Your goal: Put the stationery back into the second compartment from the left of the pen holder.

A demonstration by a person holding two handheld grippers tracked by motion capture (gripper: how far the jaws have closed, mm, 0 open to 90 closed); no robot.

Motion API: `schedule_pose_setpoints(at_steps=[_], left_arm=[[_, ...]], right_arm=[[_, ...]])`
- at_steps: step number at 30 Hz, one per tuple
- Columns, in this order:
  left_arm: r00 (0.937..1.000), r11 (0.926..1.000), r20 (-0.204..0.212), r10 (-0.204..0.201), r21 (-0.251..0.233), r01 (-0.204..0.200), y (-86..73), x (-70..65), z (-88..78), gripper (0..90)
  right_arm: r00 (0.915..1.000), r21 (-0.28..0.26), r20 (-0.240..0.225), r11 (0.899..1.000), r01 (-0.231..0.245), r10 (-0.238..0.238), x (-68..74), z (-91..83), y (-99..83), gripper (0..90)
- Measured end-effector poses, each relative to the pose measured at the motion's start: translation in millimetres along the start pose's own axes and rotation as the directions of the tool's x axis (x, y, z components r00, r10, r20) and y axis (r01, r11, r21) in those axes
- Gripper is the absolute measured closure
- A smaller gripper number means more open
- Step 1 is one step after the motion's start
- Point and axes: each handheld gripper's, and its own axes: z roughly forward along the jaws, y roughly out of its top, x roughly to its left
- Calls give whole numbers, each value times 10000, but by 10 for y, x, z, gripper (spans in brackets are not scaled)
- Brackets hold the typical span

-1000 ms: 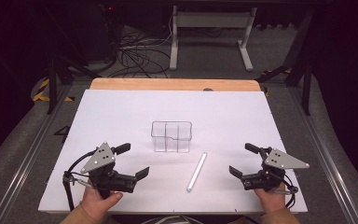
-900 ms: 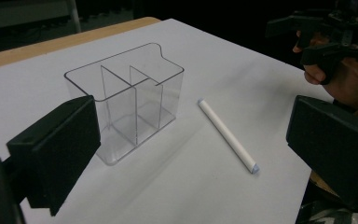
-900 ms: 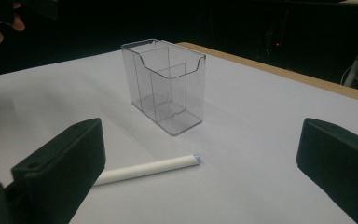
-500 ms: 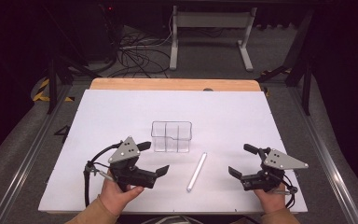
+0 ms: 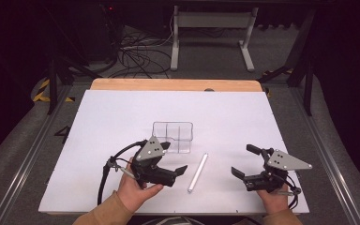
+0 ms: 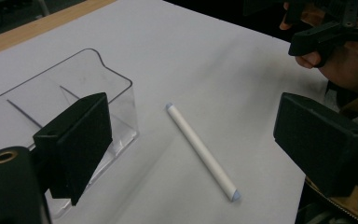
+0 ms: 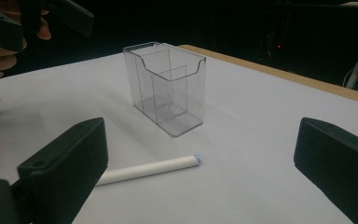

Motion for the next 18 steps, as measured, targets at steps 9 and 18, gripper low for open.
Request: schedule_pose_setpoints(at_steps=[9,18], left_arm=[[9945,9952,474,-938,320,924,52,-6,109,154],[9921,9900,570,-1118,928,1062,90,-73,256,156]], right_arm=[[10000,3,-9,10000,-5,5,-1,-7,1,33],[10000,-72,-7,10000,-25,25,-7,-27,6,41]])
